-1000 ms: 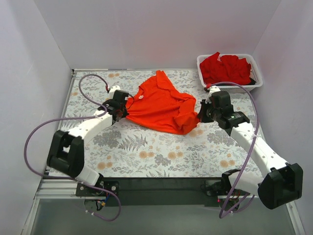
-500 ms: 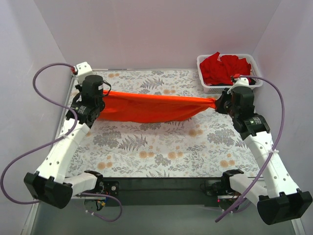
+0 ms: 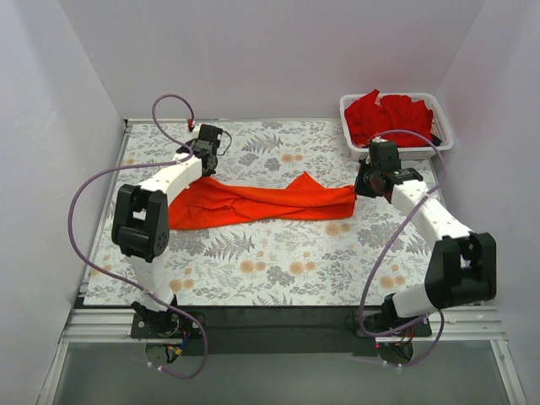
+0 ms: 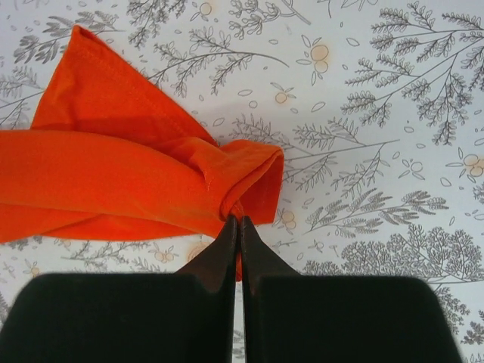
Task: Fold and stack the t-shirts
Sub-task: Flatten the tshirt out
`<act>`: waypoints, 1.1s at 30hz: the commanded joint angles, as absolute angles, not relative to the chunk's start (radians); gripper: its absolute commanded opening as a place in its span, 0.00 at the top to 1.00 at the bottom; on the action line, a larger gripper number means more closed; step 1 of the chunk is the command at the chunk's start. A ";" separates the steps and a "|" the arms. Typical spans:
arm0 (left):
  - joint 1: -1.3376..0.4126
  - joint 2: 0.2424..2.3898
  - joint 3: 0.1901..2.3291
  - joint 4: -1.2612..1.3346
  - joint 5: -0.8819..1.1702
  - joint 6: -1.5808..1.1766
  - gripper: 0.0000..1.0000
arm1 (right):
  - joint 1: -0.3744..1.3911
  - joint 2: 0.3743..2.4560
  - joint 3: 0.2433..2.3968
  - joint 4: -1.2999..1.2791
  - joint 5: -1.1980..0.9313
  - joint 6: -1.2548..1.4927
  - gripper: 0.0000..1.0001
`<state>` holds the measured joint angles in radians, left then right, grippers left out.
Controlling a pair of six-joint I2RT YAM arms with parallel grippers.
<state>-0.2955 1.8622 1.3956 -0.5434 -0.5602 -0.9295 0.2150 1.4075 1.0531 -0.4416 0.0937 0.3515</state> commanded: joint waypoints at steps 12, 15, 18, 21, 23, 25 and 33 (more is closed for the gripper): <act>-0.259 1.692 1.390 -0.404 -0.381 -1.070 0.25 | 0.120 1.520 1.190 -0.357 0.078 0.324 0.36; -0.209 1.570 1.247 -0.376 -0.287 -1.138 0.25 | 0.129 1.451 1.138 -0.339 0.019 0.295 0.33; -0.146 1.476 1.099 -0.336 -0.201 -1.175 0.25 | 0.144 1.373 1.059 -0.304 -0.044 0.282 0.33; -0.080 1.440 1.005 -0.301 -0.129 -1.201 0.25 | 0.169 1.307 0.971 -0.261 -0.125 0.284 0.33; -0.046 1.454 0.968 -0.279 -0.028 -1.215 0.25 | 0.182 1.272 0.919 -0.230 -0.155 0.282 0.33; -0.003 1.469 0.950 -0.226 0.047 -1.223 0.25 | 0.201 1.246 0.894 -0.215 -0.192 0.276 0.33; 0.072 1.577 0.931 -0.083 0.248 -1.230 0.21 | 0.219 1.206 0.830 -0.173 -0.245 0.255 0.33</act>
